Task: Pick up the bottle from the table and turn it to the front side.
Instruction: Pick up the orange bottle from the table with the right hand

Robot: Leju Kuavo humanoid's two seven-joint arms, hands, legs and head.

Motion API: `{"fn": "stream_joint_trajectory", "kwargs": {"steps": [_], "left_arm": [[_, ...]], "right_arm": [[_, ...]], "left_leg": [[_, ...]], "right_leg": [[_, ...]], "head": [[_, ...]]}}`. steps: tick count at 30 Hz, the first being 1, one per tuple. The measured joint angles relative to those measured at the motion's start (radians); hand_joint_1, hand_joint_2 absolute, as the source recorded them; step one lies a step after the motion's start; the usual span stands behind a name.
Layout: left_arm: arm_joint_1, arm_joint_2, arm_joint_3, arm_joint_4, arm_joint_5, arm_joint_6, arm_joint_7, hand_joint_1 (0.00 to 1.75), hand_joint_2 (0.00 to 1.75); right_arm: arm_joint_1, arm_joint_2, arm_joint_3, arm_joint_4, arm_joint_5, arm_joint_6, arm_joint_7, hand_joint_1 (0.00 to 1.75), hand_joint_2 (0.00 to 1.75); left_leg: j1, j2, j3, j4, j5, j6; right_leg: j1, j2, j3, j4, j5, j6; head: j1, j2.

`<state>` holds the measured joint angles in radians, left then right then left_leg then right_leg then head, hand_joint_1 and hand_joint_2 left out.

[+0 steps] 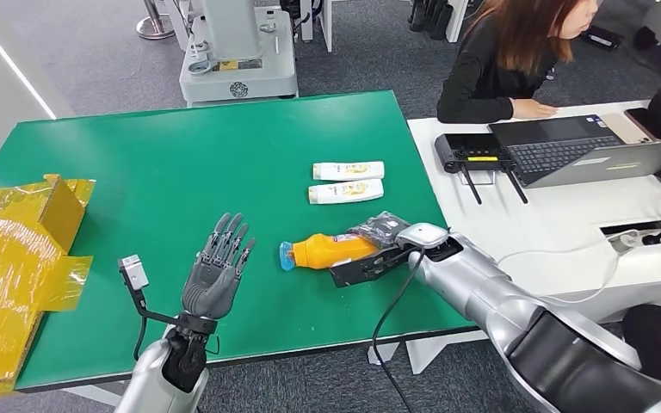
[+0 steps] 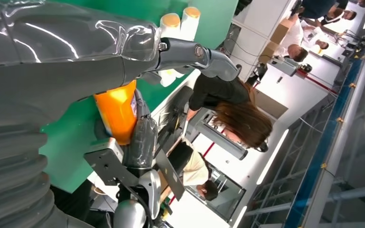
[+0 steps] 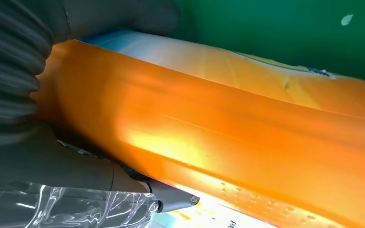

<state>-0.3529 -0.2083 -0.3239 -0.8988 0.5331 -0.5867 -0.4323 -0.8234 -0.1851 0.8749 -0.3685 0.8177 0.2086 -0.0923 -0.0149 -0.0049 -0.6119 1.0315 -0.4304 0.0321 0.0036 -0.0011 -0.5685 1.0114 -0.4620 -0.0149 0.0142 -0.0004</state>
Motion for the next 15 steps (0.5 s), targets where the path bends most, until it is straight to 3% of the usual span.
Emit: {"fn": "stream_joint_trajectory", "kwargs": {"steps": [8, 15], "left_arm": [[0.007, 0.009, 0.0, 0.0, -0.03, 0.003, -0.022, 0.0, 1.75], [0.023, 0.013, 0.0, -0.02, -0.078, 0.071, -0.05, 0.0, 1.75]], "right_arm": [[0.03, -0.015, -0.008, -0.015, -0.073, -0.13, -0.031, 1.75, 1.75], [0.166, -0.063, -0.091, -0.137, -0.188, -0.41, -0.122, 1.75, 1.75]], "left_leg": [[0.0, 0.0, -0.001, 0.0, 0.0, 0.0], [0.0, -0.003, -0.005, 0.0, 0.0, 0.001]], "right_leg": [[0.0, 0.0, 0.0, 0.0, 0.0, 0.0], [0.0, -0.003, -0.003, 0.0, 0.0, 0.0]], "head": [[0.0, 0.0], [0.0, 0.0]]}}
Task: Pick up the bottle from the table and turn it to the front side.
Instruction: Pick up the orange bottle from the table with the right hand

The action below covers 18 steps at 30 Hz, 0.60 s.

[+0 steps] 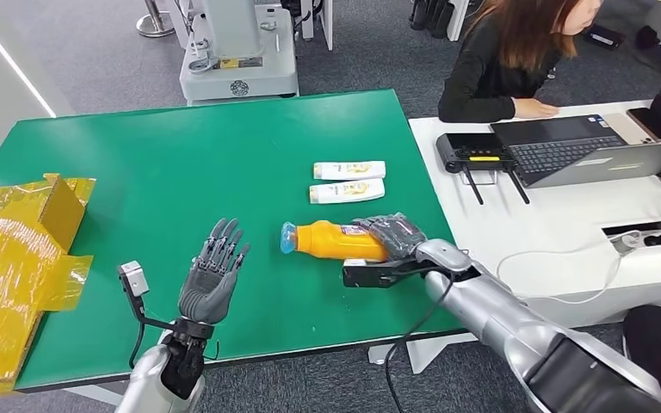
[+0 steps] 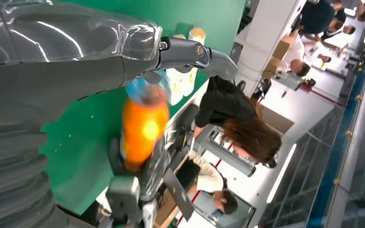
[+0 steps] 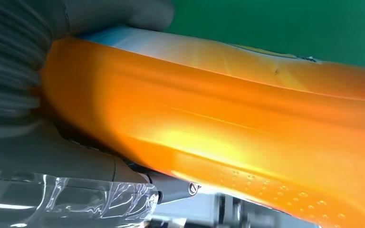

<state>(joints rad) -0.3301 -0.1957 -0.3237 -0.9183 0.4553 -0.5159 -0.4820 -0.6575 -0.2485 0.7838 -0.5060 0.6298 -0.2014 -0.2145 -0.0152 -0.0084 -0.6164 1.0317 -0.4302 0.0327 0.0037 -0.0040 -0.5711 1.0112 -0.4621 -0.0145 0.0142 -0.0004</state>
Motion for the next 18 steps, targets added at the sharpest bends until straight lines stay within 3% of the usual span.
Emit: {"fn": "stream_joint_trajectory", "kwargs": {"steps": [5, 12, 18], "left_arm": [[0.005, 0.011, 0.0, -0.013, -0.05, 0.067, -0.054, 0.0, 1.75], [0.034, 0.026, 0.0, -0.093, -0.164, 0.215, -0.094, 0.0, 1.75], [0.061, 0.033, 0.0, -0.158, -0.199, 0.263, -0.095, 0.0, 1.75]], "right_arm": [[0.186, -0.024, -0.093, -0.196, -0.048, -0.16, -0.015, 1.75, 1.75], [0.43, -0.008, -0.2, -0.459, -0.086, -0.207, -0.04, 1.75, 1.75], [0.535, 0.037, -0.297, -0.568, -0.224, -0.279, -0.151, 1.75, 1.75]], "left_leg": [[0.001, -0.002, -0.003, 0.0, -0.001, -0.001], [0.001, -0.002, -0.004, -0.001, -0.003, -0.003], [0.001, -0.002, -0.006, -0.001, -0.003, -0.003]], "right_leg": [[0.0, -0.001, -0.004, 0.0, -0.002, 0.0], [0.001, -0.001, -0.005, 0.0, -0.005, -0.001], [0.001, -0.001, -0.007, 0.0, -0.005, -0.001]], "head": [[0.0, 0.0], [0.0, 0.0], [0.0, 0.0]]}}
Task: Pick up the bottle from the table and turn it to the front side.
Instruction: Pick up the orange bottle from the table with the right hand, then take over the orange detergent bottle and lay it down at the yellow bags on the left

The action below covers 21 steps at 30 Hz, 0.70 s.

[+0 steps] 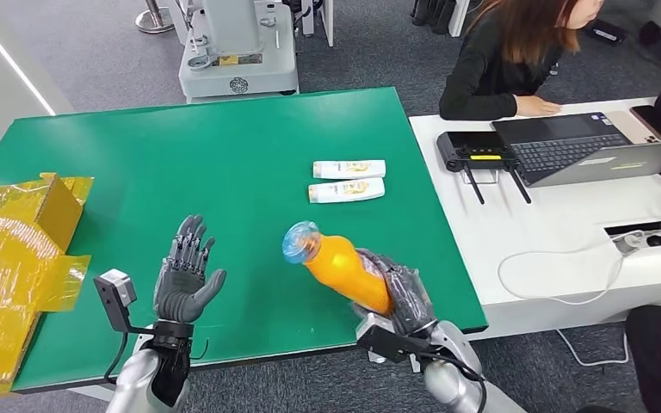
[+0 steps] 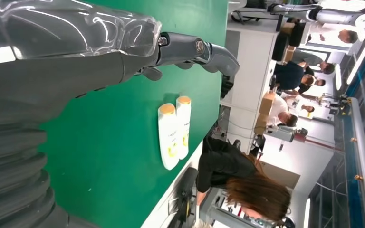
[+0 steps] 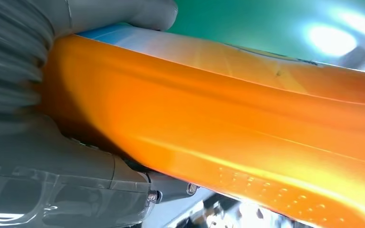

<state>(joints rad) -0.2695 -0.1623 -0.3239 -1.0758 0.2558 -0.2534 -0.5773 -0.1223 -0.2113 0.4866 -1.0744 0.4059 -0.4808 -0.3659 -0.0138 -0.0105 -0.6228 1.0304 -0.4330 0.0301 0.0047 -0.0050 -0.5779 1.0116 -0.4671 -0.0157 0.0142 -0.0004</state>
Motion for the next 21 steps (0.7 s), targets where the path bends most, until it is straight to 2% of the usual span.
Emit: {"fn": "stream_joint_trajectory", "kwargs": {"steps": [4, 8, 13, 21], "left_arm": [[-0.007, 0.001, 0.0, -0.017, -0.021, 0.005, -0.001, 0.0, 1.75], [-0.056, -0.004, 0.0, -0.025, -0.047, 0.0, 0.014, 0.0, 1.75], [-0.137, -0.021, -0.001, -0.025, -0.068, -0.024, 0.051, 0.0, 1.75], [-0.277, -0.076, -0.015, -0.01, -0.08, -0.052, 0.092, 0.0, 1.75]], "right_arm": [[-0.006, 0.039, -0.069, -0.008, -0.099, 0.001, -0.07, 1.75, 1.75], [-0.069, 0.074, -0.118, 0.012, -0.151, 0.038, -0.094, 1.75, 1.75], [-0.19, 0.12, -0.145, 0.065, -0.154, 0.076, -0.091, 1.75, 1.75], [-0.401, 0.22, -0.154, 0.208, -0.093, 0.122, -0.043, 1.75, 1.75]], "left_leg": [[0.0, 0.0, 0.0, 0.0, 0.001, 0.0], [-0.001, 0.001, -0.001, 0.0, 0.002, 0.001], [-0.001, 0.002, -0.001, 0.0, 0.005, 0.0], [-0.001, 0.002, -0.002, 0.001, 0.006, -0.001]], "right_leg": [[0.0, 0.0, 0.0, 0.0, 0.001, 0.0], [-0.001, 0.001, -0.001, 0.0, 0.003, 0.0], [-0.001, 0.001, -0.002, 0.0, 0.005, 0.0], [-0.001, 0.002, -0.004, 0.002, 0.006, 0.0]], "head": [[0.0, 0.0], [0.0, 0.0], [0.0, 0.0], [0.0, 0.0]]}}
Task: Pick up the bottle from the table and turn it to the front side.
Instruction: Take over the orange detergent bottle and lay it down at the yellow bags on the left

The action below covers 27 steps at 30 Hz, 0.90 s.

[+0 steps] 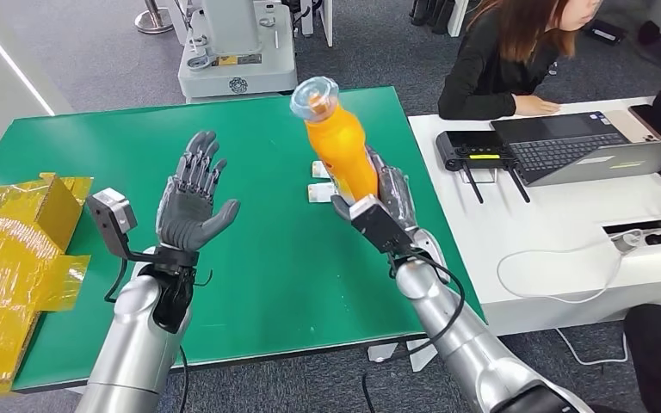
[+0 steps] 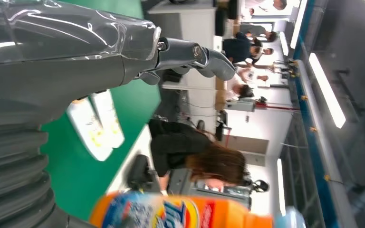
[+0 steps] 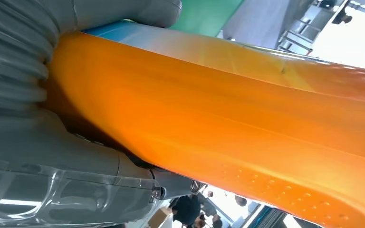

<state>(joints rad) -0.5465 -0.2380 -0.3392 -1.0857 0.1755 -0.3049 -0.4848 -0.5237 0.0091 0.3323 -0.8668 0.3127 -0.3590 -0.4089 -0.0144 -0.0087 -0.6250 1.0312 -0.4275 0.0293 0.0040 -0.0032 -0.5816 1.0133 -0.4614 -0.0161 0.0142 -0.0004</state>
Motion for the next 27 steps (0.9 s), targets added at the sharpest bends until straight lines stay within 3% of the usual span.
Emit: {"fn": "stream_joint_trajectory", "kwargs": {"steps": [15, 21, 27], "left_arm": [[-0.174, -0.057, -0.04, 0.079, 0.032, -0.018, 0.017, 0.0, 1.75], [-0.19, -0.062, -0.043, 0.11, 0.04, -0.021, 0.01, 0.0, 1.75], [-0.265, -0.057, -0.045, 0.288, 0.074, -0.02, -0.047, 0.0, 1.75]], "right_arm": [[-0.186, 0.182, 0.014, 0.192, 0.085, 0.052, 0.028, 1.75, 1.75], [-0.195, 0.198, 0.023, 0.21, 0.099, 0.055, 0.03, 1.75, 1.75], [-0.225, 0.234, 0.061, 0.308, 0.148, 0.072, 0.034, 1.75, 1.75]], "left_leg": [[0.0, 0.0, -0.002, 0.0, 0.0, 0.0], [0.0, 0.0, -0.002, 0.0, 0.0, 0.0], [0.0, 0.001, -0.003, 0.0, 0.0, 0.0]], "right_leg": [[0.0, 0.0, -0.003, 0.0, 0.0, 0.0], [0.0, 0.0, -0.003, 0.0, 0.0, 0.0], [0.0, 0.001, -0.003, 0.001, 0.0, 0.0]], "head": [[0.0, 0.0], [0.0, 0.0], [0.0, 0.0]]}}
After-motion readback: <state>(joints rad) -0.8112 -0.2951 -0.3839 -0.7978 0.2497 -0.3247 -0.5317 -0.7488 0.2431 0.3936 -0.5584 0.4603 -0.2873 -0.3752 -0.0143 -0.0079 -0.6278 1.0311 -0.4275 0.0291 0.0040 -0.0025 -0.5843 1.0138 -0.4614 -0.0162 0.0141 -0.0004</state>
